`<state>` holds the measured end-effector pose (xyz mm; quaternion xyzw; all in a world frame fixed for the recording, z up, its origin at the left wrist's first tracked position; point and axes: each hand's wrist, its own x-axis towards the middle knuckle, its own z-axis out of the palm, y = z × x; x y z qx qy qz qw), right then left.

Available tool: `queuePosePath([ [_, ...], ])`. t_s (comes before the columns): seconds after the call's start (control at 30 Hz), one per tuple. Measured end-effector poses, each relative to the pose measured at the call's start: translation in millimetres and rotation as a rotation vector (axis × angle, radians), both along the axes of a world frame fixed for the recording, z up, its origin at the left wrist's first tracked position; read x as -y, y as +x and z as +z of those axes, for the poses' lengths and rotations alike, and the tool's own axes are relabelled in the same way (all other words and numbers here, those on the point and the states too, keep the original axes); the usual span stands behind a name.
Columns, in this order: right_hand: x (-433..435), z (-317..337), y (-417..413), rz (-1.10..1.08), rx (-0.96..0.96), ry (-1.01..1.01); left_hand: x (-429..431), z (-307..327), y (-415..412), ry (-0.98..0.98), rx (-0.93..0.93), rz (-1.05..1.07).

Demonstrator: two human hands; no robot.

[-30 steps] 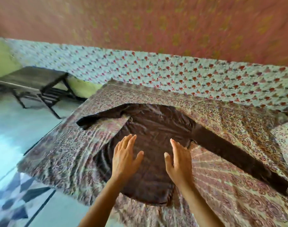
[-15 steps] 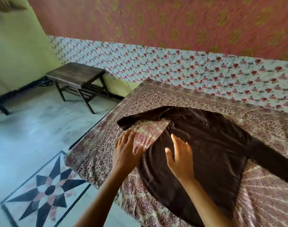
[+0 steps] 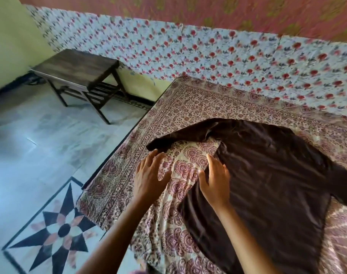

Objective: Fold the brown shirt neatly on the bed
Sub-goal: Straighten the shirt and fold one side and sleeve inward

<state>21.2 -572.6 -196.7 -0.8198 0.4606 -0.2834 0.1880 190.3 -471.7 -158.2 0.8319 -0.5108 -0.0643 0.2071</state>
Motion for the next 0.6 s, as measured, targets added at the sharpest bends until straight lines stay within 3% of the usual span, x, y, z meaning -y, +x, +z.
queuePosePath([
  [0.33, 28, -42, 111, -0.082, -0.062, 0.103, 65, -63, 141, 0.172, -0.186, -0.104],
  [0.6, 63, -113, 193, -0.182, -0.060, 0.243, 131, -139, 248, 0.287, -0.216, -0.159],
])
